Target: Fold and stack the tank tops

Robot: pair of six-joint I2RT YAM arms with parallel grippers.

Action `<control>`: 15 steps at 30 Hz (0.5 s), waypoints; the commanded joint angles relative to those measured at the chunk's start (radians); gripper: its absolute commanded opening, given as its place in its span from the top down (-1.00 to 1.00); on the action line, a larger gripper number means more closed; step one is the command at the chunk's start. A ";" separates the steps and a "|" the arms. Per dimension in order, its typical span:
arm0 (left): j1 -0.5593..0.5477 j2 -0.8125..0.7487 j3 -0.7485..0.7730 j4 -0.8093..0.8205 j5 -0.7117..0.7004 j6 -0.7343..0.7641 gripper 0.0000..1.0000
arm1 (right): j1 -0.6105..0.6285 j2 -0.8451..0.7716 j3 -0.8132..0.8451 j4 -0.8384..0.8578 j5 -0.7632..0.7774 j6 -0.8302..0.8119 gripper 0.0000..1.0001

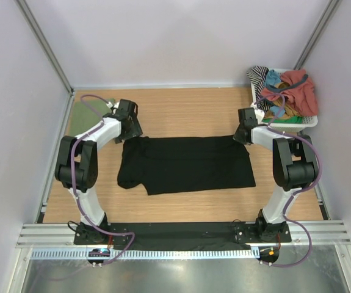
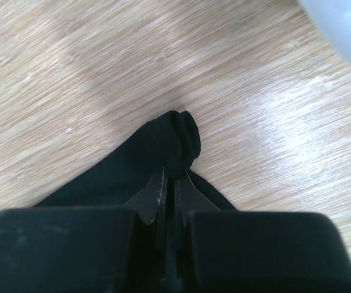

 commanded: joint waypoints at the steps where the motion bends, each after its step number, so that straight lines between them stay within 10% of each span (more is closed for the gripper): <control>1: 0.020 0.052 0.075 -0.016 0.045 -0.007 -0.52 | -0.001 -0.012 -0.005 0.018 0.061 0.008 0.93; 10: 0.029 0.179 0.140 -0.020 0.057 -0.043 -0.22 | -0.001 -0.059 -0.053 0.029 0.103 0.019 0.98; 15: 0.054 0.182 0.142 -0.025 -0.006 -0.065 1.00 | -0.007 -0.111 -0.097 0.035 0.158 0.046 0.98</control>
